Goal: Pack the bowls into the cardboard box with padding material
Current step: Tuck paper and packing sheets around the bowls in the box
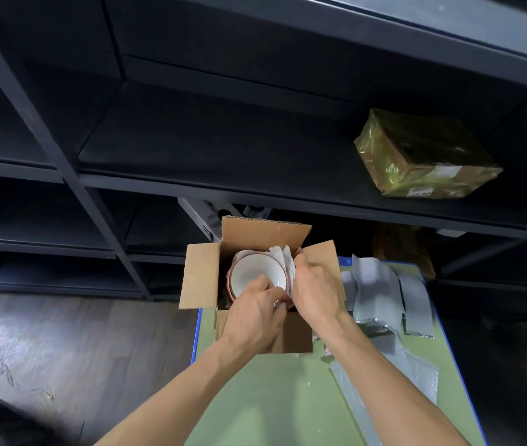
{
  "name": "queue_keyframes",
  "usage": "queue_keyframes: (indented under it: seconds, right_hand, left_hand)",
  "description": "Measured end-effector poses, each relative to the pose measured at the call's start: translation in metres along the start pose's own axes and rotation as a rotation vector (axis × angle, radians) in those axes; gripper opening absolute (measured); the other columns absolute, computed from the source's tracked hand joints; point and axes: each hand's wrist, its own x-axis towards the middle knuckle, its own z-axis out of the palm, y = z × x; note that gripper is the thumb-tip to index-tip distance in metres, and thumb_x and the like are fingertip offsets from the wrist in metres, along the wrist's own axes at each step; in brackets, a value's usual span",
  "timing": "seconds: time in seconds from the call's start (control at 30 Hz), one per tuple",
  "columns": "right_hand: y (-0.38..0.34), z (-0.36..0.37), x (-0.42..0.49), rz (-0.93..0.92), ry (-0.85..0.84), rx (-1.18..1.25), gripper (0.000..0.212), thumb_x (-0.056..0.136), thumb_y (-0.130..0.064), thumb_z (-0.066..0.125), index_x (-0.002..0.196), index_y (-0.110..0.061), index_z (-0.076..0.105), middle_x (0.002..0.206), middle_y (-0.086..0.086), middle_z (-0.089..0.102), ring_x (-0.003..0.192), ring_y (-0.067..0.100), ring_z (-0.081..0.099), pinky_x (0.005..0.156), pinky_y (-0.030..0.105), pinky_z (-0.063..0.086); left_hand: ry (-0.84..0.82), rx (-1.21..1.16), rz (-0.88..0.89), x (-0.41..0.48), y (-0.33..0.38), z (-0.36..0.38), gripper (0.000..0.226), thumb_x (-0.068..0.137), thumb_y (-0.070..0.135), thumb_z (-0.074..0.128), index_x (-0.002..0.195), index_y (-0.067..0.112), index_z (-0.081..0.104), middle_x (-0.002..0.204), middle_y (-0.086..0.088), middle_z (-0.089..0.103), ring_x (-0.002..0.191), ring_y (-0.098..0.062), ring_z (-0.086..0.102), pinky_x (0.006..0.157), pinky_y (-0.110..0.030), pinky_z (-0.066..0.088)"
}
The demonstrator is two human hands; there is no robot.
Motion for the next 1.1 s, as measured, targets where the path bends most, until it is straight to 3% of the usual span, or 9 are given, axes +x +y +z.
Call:
queue_keyframes:
  seconds: [0.1,0.23,0.37,0.5,0.6,0.77,0.93,1.0,1.1]
  right_hand:
    - [0.002,-0.001,0.003,-0.015,0.046,0.042,0.033,0.094,-0.015,0.054,0.126,-0.013,0.047,0.092,0.008,0.065,0.081,0.028,0.063,0.068,0.042,0.055]
    - [0.001,-0.004,0.001,-0.007,0.010,-0.028,0.031,0.093,-0.009,0.050,0.123,-0.011,0.048,0.087,0.009,0.062,0.078,0.031,0.059,0.060,0.039,0.043]
    - [-0.005,-0.006,0.000,-0.017,-0.026,-0.105,0.016,0.096,-0.014,0.047,0.110,-0.010,0.054,0.095,0.011,0.068,0.088,0.034,0.065,0.062,0.036,0.039]
    - [0.005,-0.008,0.001,-0.017,0.070,-0.099,0.021,0.100,-0.024,0.046,0.108,-0.014,0.062,0.110,0.007,0.065,0.101,0.032,0.062,0.071,0.037,0.045]
    - [0.014,-0.008,0.008,-0.036,0.103,-0.080,0.021,0.099,-0.025,0.051,0.106,-0.015,0.068,0.117,0.005,0.055,0.106,0.027,0.057,0.069,0.035,0.048]
    - [0.012,-0.002,0.035,-0.170,0.160,-0.161,0.021,0.095,-0.032,0.060,0.098,-0.013,0.070,0.109,0.003,0.048,0.102,0.023,0.044,0.070,0.032,0.047]
    - [0.004,0.004,0.047,-0.181,0.190,-0.237,0.014,0.090,-0.026,0.062,0.080,-0.017,0.068,0.102,0.004,0.046,0.092,0.029,0.048,0.078,0.044,0.046]
    - [0.005,0.005,0.044,-0.251,0.227,-0.256,0.008,0.085,-0.023,0.068,0.079,-0.019,0.068,0.096,0.002,0.053,0.089,0.026,0.052,0.079,0.042,0.043]
    - [0.010,0.008,0.047,-0.360,0.298,-0.251,0.009,0.076,-0.019,0.074,0.075,-0.021,0.065,0.078,-0.002,0.060,0.081,0.022,0.054,0.071,0.036,0.040]
  left_hand:
    - [-0.012,0.015,0.031,0.003,-0.001,-0.003,0.019,0.092,0.027,0.054,0.091,0.022,0.072,0.088,0.003,0.054,0.084,-0.018,0.055,0.060,-0.037,0.047]
    - [-0.046,0.078,0.078,0.006,0.001,-0.005,0.023,0.091,0.030,0.054,0.089,0.019,0.074,0.083,0.003,0.046,0.086,-0.022,0.051,0.059,-0.031,0.036]
    - [-0.105,0.111,0.062,0.009,0.006,-0.007,0.023,0.090,0.027,0.052,0.091,0.016,0.072,0.086,0.001,0.042,0.091,-0.024,0.047,0.064,-0.032,0.035]
    - [-0.119,0.166,0.038,0.013,0.009,-0.002,0.030,0.094,0.035,0.048,0.092,0.017,0.072,0.086,0.001,0.039,0.094,-0.024,0.048,0.067,-0.034,0.041]
    - [-0.116,0.207,0.040,0.010,0.015,0.003,0.037,0.096,0.044,0.047,0.091,0.016,0.071,0.091,-0.001,0.044,0.095,-0.024,0.046,0.069,-0.034,0.037]
    - [-0.048,0.256,0.002,0.003,0.026,0.011,0.027,0.089,0.032,0.050,0.092,0.013,0.069,0.094,-0.004,0.048,0.092,-0.027,0.046,0.073,-0.037,0.036]
    - [-0.021,0.288,-0.055,0.004,0.034,0.013,0.030,0.084,0.027,0.042,0.088,0.014,0.068,0.090,-0.004,0.049,0.086,-0.027,0.044,0.068,-0.035,0.027]
    - [-0.010,0.290,-0.091,0.008,0.034,0.013,0.031,0.084,0.026,0.040,0.088,0.014,0.069,0.087,-0.003,0.046,0.085,-0.028,0.044,0.069,-0.035,0.027]
    - [0.025,0.320,-0.043,0.012,0.038,0.011,0.008,0.073,0.015,0.057,0.071,0.016,0.065,0.077,-0.002,0.044,0.076,-0.027,0.047,0.062,-0.035,0.030]
